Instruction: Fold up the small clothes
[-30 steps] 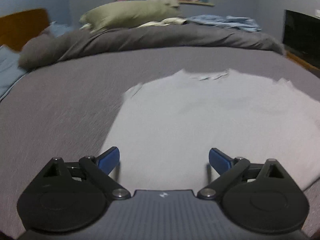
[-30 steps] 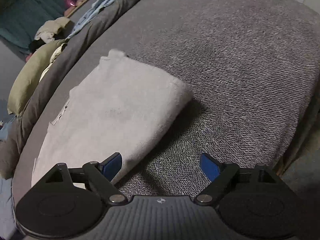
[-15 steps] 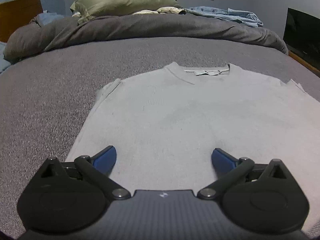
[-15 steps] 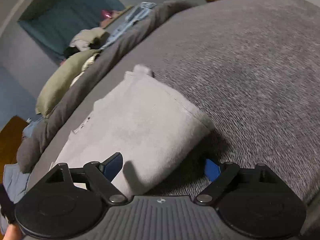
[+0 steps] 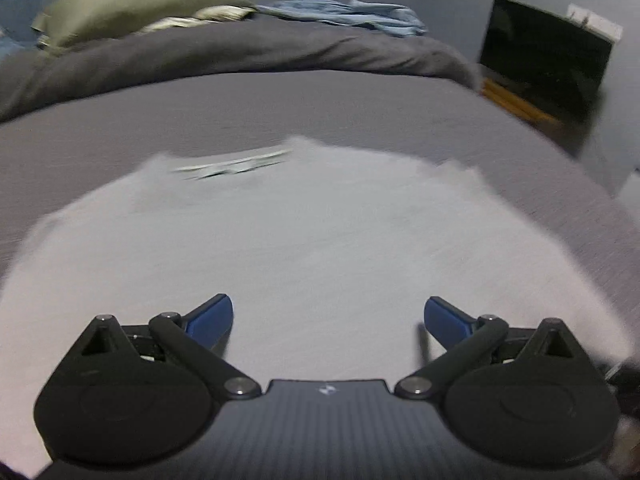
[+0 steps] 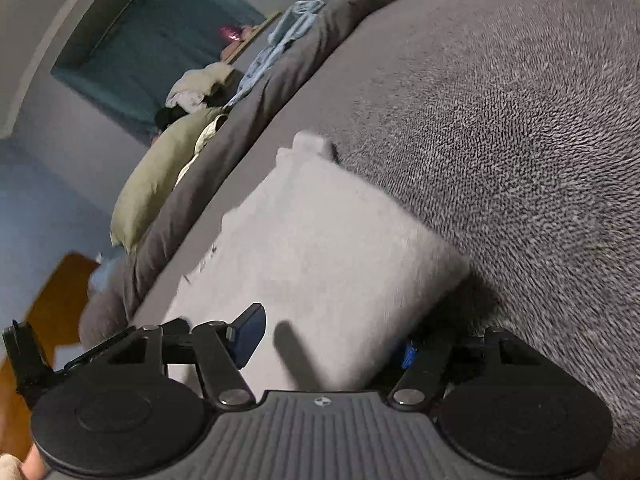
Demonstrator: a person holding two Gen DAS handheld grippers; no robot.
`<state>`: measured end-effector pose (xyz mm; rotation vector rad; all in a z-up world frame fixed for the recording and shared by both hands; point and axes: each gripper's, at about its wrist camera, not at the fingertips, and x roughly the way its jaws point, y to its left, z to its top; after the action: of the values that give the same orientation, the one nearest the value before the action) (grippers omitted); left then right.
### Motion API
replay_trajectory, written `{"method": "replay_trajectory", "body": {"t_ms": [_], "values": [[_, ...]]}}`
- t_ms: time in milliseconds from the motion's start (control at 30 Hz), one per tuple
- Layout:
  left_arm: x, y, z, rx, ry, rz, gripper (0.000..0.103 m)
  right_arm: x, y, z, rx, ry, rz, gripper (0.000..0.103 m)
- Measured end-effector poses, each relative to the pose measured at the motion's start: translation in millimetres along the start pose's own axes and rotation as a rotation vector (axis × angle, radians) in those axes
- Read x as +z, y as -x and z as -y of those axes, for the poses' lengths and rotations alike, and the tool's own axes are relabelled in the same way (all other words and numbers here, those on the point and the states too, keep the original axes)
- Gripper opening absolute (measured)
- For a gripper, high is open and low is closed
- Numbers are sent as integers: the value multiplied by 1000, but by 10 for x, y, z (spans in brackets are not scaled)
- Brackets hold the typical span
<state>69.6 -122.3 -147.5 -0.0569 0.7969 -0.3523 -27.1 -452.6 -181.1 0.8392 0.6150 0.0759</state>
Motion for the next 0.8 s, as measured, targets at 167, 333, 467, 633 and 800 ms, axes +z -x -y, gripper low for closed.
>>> {"method": "replay_trajectory", "body": {"t_ms": [167,333,467,633,800], "values": [[466,-304,480,-126,47,-54,103,97,54,-22,9,-14,20,46],[800,-690,909,-182,-2,-148,103,138,-5,-102,18,-11,4,45],[976,-948,1120,-202,2,-208,103,218,-100,-139,5,-1,1,31],[1126,-1149,1451,-242,-143,-333,102,158,-23,-582,-3,283,50,22],[1192,-1298,1726,-157,-357,-392,95,9,31,-830,24,488,80,20]]}}
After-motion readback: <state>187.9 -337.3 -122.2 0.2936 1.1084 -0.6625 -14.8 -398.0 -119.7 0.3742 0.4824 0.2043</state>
